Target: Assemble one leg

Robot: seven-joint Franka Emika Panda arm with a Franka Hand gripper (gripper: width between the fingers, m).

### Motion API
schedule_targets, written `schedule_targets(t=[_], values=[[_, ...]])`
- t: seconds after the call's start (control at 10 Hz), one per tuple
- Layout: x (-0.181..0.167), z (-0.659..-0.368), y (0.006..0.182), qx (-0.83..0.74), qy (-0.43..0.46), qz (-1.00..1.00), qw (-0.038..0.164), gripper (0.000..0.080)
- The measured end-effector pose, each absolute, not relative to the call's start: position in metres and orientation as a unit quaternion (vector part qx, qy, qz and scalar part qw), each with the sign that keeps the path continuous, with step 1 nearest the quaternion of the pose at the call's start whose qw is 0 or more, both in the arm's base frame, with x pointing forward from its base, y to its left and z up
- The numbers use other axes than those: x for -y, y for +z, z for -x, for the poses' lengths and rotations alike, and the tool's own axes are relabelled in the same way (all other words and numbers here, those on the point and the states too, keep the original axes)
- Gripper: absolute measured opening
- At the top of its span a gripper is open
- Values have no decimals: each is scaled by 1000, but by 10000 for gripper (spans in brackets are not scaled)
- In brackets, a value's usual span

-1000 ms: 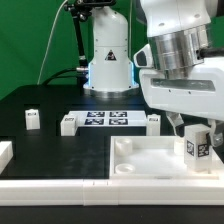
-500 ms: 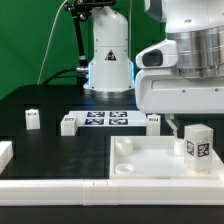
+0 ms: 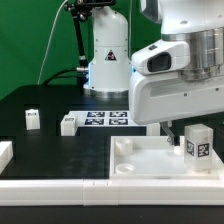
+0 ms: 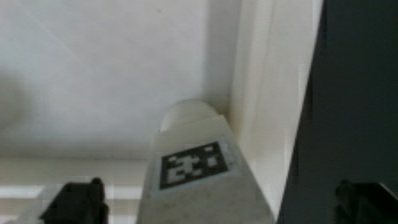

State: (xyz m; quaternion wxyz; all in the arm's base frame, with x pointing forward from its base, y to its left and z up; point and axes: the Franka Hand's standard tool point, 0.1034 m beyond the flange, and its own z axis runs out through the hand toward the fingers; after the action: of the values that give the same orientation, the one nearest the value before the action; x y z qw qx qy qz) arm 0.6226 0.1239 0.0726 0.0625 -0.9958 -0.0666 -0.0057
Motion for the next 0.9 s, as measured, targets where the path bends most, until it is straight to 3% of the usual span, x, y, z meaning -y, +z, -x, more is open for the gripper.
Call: schedule_targets(t=[0.2, 0.3, 0.4, 0.5, 0.6, 0.9], values=[[-123, -623, 73, 86, -7, 994, 63, 649], [-123, -623, 73, 87, -7, 994, 63, 517], [-123, -623, 73, 87, -7, 994, 63, 517], [-123, -623, 73, 87, -7, 994, 63, 374], [-119, -624, 72, 85, -7, 994, 61, 297], [-118, -624, 72, 71, -6, 996, 61, 295]])
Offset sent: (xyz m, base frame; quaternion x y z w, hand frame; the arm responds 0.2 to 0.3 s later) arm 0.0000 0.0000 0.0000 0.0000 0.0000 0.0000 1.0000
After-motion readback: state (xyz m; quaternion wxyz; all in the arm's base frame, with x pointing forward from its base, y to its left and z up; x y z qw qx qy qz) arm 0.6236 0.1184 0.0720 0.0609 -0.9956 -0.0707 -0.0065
